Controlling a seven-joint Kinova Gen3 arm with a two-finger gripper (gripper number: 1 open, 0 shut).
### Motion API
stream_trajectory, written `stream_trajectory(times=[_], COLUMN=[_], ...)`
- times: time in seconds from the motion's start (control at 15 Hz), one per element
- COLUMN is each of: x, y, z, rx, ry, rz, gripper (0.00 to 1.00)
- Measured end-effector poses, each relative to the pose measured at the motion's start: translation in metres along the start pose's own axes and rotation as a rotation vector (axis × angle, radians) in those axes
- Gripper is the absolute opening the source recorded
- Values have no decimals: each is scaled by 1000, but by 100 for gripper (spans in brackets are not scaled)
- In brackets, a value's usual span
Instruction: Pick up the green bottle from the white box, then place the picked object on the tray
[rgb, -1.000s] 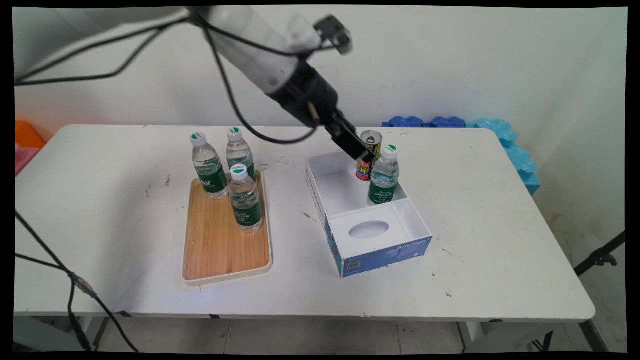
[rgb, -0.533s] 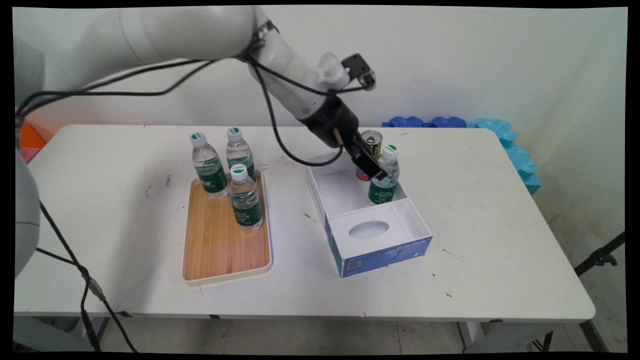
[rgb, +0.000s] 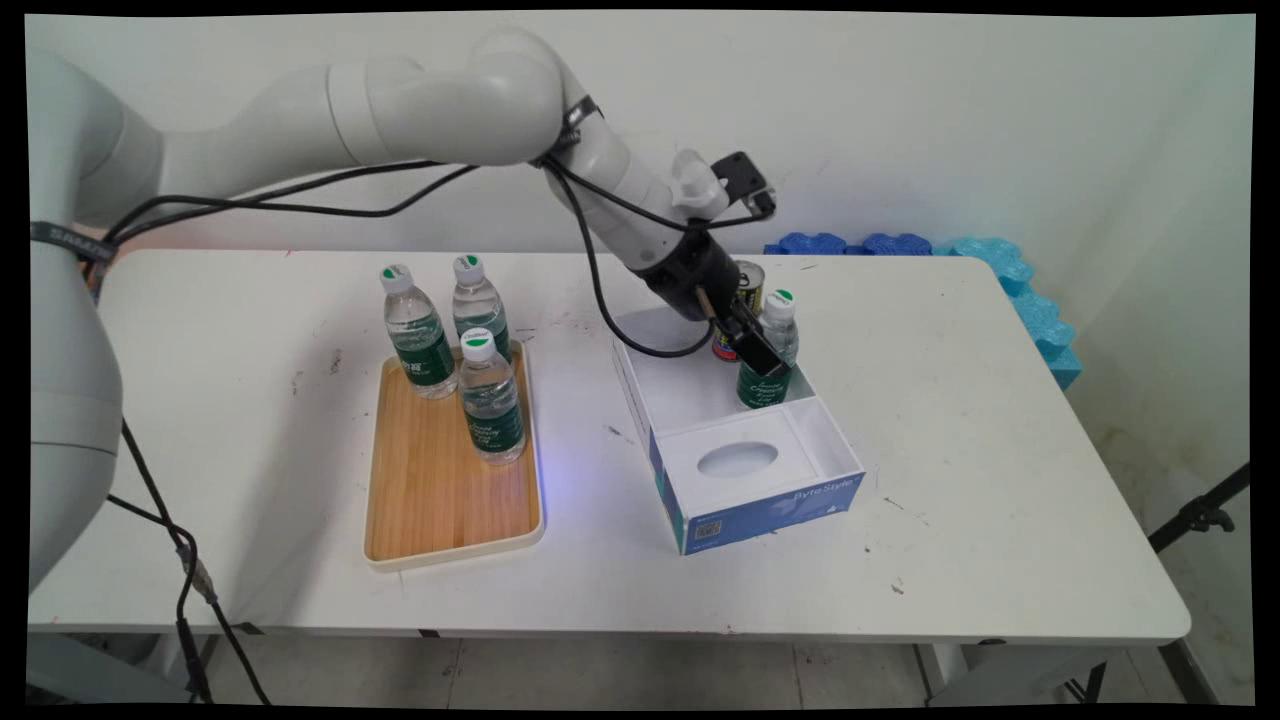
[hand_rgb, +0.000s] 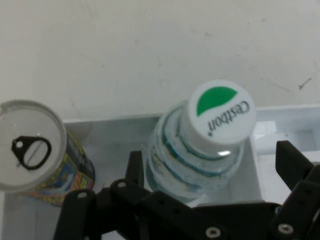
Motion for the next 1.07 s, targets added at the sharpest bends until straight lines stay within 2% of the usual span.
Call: stream_trajectory(times=[0.2, 0.27, 0.67, 0.87, 1.07], x=[0, 0, 2, 7, 9], y=[-3, -3, -4, -5, -1], z=[11, 13, 11, -18, -71], rx=[-4, -6, -22, -23, -31], ry=[6, 8, 33, 49, 60], rz=[0, 1, 10, 12, 22], gripper=[100, 0, 0, 0, 0])
